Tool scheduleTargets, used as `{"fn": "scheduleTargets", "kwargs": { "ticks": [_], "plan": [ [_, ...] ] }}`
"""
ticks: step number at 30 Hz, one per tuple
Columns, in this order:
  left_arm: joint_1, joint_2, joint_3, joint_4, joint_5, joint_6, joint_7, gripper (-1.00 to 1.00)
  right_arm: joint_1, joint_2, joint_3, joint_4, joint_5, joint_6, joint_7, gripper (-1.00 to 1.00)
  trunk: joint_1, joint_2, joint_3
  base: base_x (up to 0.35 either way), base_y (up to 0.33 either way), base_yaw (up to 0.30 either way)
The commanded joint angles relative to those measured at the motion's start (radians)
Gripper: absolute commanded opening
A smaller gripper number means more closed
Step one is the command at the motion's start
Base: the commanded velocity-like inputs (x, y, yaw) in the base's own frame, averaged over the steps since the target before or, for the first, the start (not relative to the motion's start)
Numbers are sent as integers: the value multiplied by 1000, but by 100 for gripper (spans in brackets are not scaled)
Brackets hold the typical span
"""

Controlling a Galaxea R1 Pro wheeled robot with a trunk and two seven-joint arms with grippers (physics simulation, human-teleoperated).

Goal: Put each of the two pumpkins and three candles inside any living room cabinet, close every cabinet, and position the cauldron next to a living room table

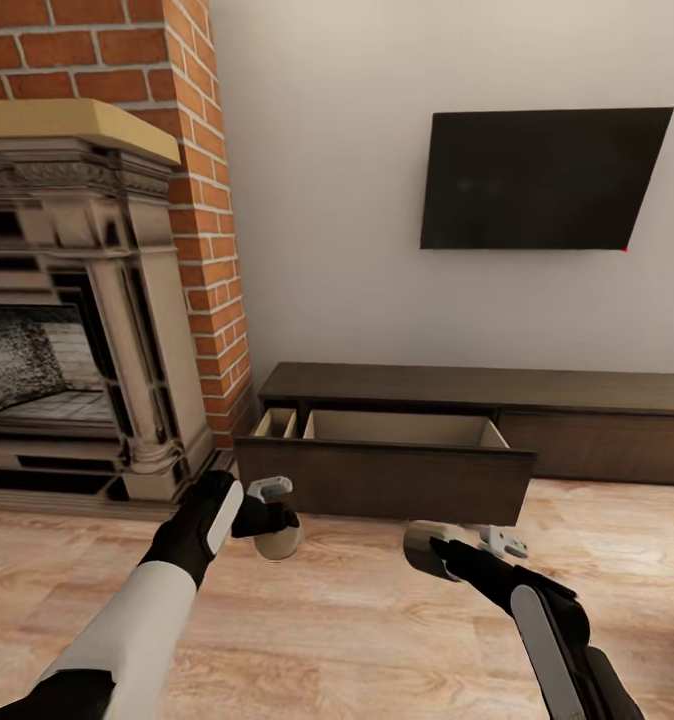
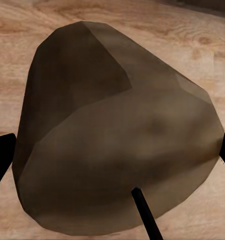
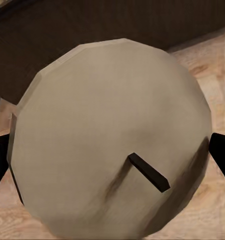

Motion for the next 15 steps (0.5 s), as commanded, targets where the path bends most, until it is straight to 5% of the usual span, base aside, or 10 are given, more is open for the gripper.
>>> {"fn": "scheduleTargets", "kwargs": {
  "ticks": [1, 8, 15],
  "plan": [
    [1, 0, 3, -17, -6, 4, -2, -100, -16, 0, -1, 33, -25, 9, -52, -100, -1, 0, 3, 0, 0, 0],
    [-2, 0, 2, -43, -11, 4, 3, -100, -261, 3, 3, 253, -25, 142, -217, -100, -4, 2, 30, 0, 0, 0],
    [-5, -4, 1, -49, -14, 4, 5, -100, -334, 5, 26, 337, -21, 184, -312, -100, -7, 3, 57, 0, 0, 0]
  ]
}}
